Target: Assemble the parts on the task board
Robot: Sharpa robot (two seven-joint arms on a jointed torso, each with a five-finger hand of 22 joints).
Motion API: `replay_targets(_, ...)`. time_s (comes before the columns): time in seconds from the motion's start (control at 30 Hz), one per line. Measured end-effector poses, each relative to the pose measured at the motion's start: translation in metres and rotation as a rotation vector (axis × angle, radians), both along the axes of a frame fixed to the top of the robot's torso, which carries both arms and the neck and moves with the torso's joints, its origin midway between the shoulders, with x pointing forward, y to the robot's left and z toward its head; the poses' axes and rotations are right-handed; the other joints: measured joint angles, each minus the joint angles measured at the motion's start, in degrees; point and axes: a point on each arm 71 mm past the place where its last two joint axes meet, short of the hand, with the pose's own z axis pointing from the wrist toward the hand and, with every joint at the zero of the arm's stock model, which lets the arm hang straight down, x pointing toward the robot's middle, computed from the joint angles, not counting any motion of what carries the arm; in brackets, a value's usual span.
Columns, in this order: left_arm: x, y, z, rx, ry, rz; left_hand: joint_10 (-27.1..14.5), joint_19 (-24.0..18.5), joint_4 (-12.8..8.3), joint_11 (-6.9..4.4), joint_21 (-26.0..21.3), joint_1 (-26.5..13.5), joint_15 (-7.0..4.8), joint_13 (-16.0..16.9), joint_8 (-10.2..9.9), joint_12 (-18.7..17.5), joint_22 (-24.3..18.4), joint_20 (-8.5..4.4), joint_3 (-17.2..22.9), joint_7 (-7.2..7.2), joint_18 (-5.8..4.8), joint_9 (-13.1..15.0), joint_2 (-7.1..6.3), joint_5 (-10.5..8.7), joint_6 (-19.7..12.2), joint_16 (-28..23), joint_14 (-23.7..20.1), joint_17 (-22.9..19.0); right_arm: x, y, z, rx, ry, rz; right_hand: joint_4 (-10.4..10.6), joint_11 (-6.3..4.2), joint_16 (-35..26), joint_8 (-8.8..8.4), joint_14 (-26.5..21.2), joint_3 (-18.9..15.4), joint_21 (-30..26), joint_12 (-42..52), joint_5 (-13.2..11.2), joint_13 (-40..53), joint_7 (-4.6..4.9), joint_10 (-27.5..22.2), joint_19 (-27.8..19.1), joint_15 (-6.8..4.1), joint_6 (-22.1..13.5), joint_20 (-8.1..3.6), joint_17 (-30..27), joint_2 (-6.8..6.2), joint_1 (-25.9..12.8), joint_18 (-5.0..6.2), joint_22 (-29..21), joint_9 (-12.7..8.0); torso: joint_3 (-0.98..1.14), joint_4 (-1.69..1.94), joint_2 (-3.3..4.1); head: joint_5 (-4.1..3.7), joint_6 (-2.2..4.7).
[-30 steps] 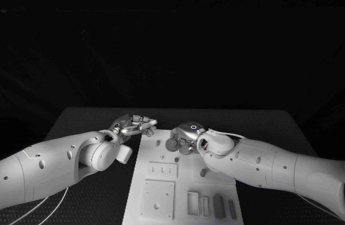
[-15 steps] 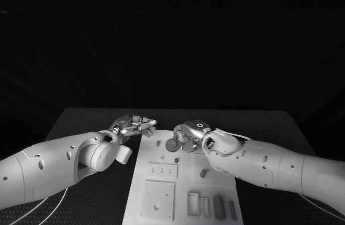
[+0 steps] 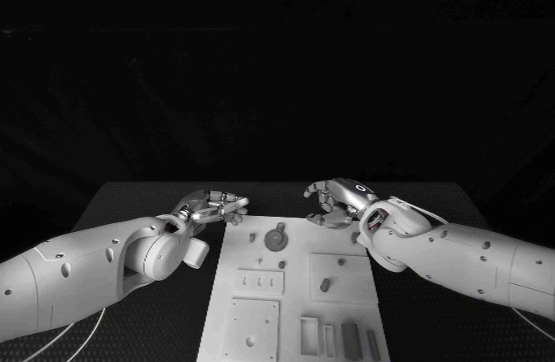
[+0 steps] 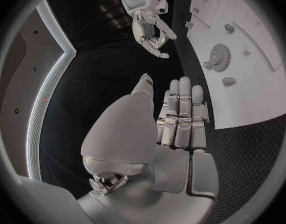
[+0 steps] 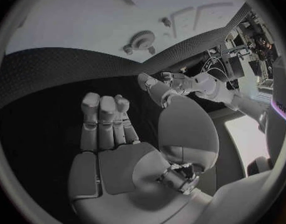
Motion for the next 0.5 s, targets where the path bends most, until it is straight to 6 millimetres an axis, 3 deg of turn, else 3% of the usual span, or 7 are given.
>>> replay_targets(0.1,0.001,0.002,0.0,0.002,-0.001,0.005,0.0,0.0,0.0,0.0,0.0,0.0,0.0,0.02,0.0,0.0,0.0,0.0,0.0,0.0,0.0,0.0,0.0,0.0,0.0,0.0,0.0,0.0,-0.001,-0.016,-0.001,0.007,0.027,-0.015,0.0,0.09,-0.02,0.08,-0.28,0.0,-0.28,0.0,0.0,-0.09,0.07,-0.09,-0.29,0.27,-0.07,-0.14,-0.06,0.18,0.18,0.03,-0.05,0.03,0.2,-0.37,-0.18,0.07,0.09)
replay_targets(0.37,0.002,0.001,-0.005,0.004,0.006,0.008,0.0,0.0,0.0,0.0,0.0,0.0,0.0,0.16,0.0,0.0,-0.01,0.0,0.0,0.0,0.0,0.09,0.0,0.0,0.0,0.0,0.0,0.0,0.001,-0.056,-0.01,0.004,0.118,-0.04,-0.57,0.11,-0.37,0.29,-0.78,-0.23,-0.32,0.0,0.0,-0.15,0.09,-0.1,-0.93,0.76,-0.08,0.31,-0.07,1.19,1.19,0.26,-0.05,0.02,0.99,-1.46,-0.7,0.21,0.23)
replay_targets(0.5,0.002,0.002,-0.008,0.005,0.011,0.009,0.0,0.0,0.0,0.0,0.0,0.0,0.0,0.15,0.0,0.0,0.01,0.0,0.0,0.0,0.0,0.08,0.0,0.0,0.0,0.0,0.0,0.05,0.001,-0.072,-0.02,-0.003,0.157,-0.056,-0.96,0.32,-0.38,0.29,-0.79,-0.63,-0.32,0.0,0.08,-0.15,0.11,-0.3,-1.34,0.76,-0.1,0.32,-0.05,1.01,1.38,0.35,0.09,0.02,1.44,-1.88,-0.9,0.37,0.26)
